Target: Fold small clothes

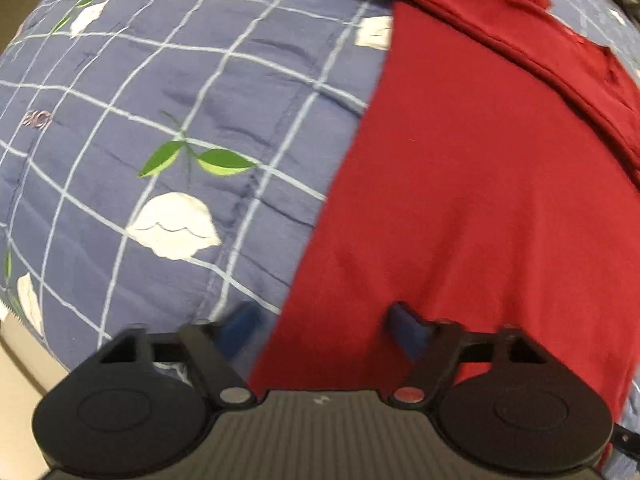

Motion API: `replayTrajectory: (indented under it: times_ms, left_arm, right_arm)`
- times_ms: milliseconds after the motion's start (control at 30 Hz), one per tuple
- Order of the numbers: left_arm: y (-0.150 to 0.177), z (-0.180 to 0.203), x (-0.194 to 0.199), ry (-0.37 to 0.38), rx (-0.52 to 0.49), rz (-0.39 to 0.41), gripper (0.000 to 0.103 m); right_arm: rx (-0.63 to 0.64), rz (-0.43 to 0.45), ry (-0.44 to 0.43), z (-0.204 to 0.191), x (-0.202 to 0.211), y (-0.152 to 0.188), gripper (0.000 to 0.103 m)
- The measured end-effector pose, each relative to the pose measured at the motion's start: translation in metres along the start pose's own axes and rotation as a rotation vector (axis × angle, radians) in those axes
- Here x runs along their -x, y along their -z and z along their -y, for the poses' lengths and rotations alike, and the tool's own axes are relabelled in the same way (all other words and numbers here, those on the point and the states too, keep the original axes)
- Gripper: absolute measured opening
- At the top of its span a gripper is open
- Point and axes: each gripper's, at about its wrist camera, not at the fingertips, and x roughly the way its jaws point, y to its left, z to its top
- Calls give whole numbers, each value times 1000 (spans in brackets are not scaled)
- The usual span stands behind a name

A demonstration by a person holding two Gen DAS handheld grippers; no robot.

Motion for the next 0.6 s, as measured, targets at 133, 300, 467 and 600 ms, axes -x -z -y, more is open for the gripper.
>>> replayTrajectory:
  times_ms: [133, 300, 467, 600]
  left_arm:
    - [7, 0, 12, 33, -54, -11, 17]
    - [17, 0, 33, 39, -115, 17, 6]
    - [28, -5, 62, 63, -156, 62, 5]
    - [35, -4, 71, 94, -170, 92, 5]
  right_arm:
    - [-34, 20, -16, 0, 11, 9, 5]
    - [8, 65, 23, -14, 30, 23, 4]
    - [58, 98, 52, -18, 52, 48, 4]
    - [73, 133, 57, -17, 63, 66, 4]
